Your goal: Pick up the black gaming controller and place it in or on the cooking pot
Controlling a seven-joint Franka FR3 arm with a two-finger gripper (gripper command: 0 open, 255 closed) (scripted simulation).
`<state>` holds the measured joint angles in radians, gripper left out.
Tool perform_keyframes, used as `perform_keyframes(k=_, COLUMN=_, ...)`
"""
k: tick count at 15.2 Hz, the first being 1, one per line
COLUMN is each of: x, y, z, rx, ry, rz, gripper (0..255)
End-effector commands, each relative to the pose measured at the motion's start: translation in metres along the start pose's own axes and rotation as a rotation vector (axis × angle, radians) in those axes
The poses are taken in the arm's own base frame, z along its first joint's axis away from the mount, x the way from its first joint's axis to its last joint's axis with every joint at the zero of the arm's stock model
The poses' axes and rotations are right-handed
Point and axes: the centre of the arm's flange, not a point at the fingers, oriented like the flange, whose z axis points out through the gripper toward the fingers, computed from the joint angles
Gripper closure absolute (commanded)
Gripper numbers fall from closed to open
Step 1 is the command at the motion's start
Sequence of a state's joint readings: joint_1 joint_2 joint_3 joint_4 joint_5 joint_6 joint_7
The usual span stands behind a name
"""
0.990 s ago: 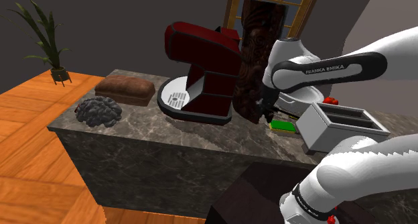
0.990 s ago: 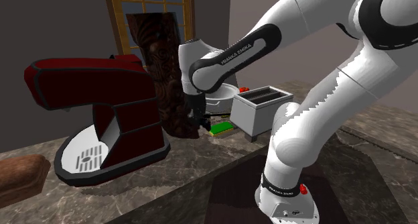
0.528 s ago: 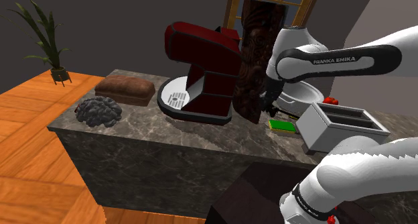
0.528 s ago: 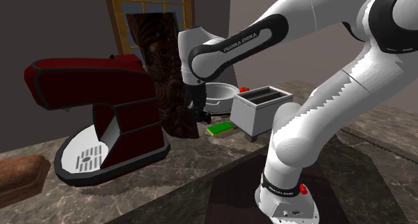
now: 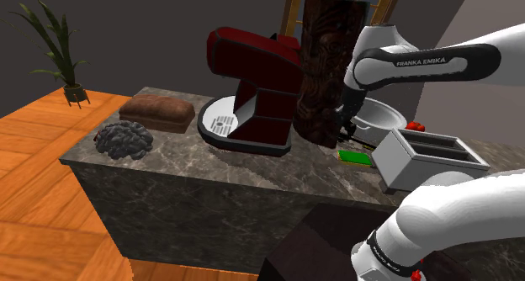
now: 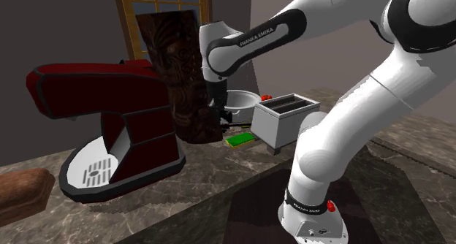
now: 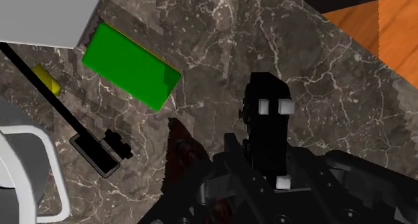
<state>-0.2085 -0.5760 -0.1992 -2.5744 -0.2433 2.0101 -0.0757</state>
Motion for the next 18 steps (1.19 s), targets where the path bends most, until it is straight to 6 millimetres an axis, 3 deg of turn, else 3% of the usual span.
perform_keyframes(k=1, x=0.007, y=0.024, z=0.005, rx=0.000, ry=-0.003, rz=-0.002, gripper=255)
perform_keyframes(k=18, x=0.061, y=0.240, z=0.033, rx=0.000, ry=-0.003, rz=-0.002, gripper=255)
